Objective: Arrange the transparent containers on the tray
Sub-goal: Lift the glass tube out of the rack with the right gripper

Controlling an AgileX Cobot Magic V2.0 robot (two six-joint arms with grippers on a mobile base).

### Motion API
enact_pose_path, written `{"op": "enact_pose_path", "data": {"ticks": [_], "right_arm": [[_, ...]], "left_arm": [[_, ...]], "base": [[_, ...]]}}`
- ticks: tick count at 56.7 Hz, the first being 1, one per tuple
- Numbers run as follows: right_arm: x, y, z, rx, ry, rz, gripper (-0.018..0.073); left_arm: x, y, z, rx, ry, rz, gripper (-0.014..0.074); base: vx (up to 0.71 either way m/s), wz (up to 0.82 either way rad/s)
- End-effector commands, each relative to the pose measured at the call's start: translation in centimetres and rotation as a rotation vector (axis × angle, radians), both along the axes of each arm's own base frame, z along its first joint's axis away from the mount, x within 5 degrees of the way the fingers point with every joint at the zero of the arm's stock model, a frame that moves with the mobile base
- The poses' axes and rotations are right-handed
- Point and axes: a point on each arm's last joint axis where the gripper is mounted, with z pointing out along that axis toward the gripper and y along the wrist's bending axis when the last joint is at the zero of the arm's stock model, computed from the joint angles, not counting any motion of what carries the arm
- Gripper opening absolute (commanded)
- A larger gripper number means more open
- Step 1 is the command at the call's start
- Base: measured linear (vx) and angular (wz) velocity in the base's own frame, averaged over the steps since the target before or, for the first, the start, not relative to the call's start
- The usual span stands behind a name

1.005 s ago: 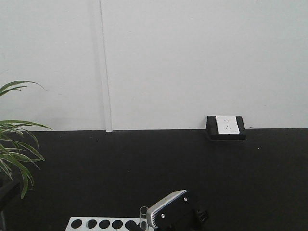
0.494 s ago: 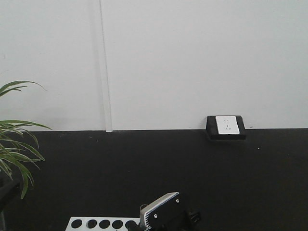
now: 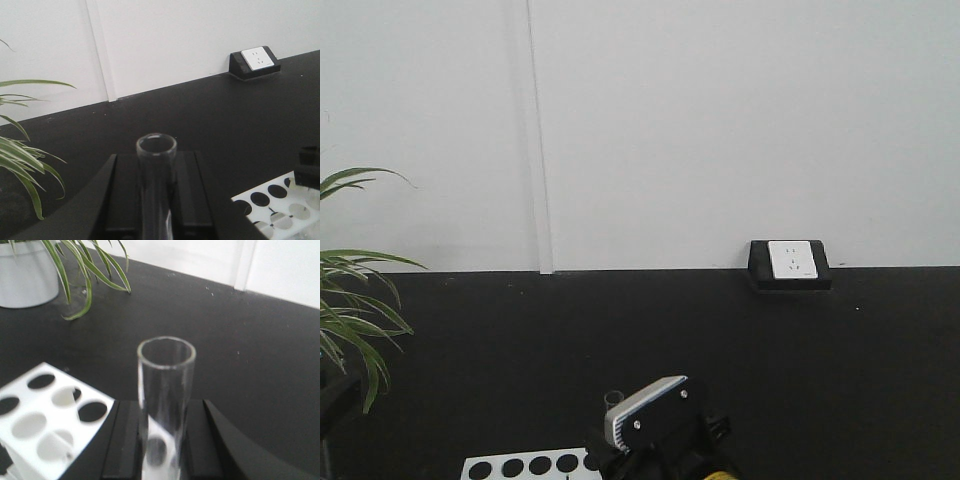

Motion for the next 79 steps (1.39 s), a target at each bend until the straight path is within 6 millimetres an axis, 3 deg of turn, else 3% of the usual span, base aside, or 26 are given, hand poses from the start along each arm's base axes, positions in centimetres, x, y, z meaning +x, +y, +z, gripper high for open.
{"op": "enact_pose_path", "data": {"ticks": [1,10,18,26,39,48,57,68,79], "right_arm": [[0.2,0.3,5.4,0.098,-0.135,0.009,0.0092],[-0.3,0.0,10.0,0.135,-0.164,0.021,0.0092],[-1.8,-1.7,14.4,0.164,-0.231,0.027,0.0093],[-4.1,-5.0,18.6,0.200,-0.301,0.005,0.0093],[-9.1,-11.4,22.7,0.124,-0.326,-0.033,0.0093],[-13.0,-14.8,22.0,0.153,-0.335,-0.065,0.0093],[-15.8,-16.8,20.1,0.185,-0.344,-0.069,0.0093],[-16.4,-17.2,19.6,0.181,-0.343,-0.067,0.0093],[-16.4,-17.1,19.5,0.175,-0.335,-0.066,0.0093]], "left_arm": [[0.0,-0.3,2.1,-0.044,-0.118,-0.024,0.0111],[0.0,-0.3,2.1,-0.044,-0.118,-0.024,0.0111],[0.0,-0.3,2.1,-0.043,-0.123,-0.025,0.0111],[-0.2,-0.4,2.9,-0.064,-0.189,-0.039,0.0111],[-1.9,0.3,5.0,-0.069,-0.212,-0.014,0.0111],[-4.6,1.2,7.2,-0.088,-0.285,0.003,0.0111],[-7.4,2.2,7.4,-0.091,-0.287,0.029,0.0111],[-9.1,2.7,7.8,-0.099,-0.329,0.035,0.0111],[-9.0,2.7,7.7,-0.100,-0.322,0.036,0.0111]], "base": [[0.00,0.00],[0.00,0.00],[0.00,0.00],[0.00,0.00],[0.00,0.00],[0.00,0.00],[0.00,0.00],[0.00,0.00],[0.00,0.00]]}}
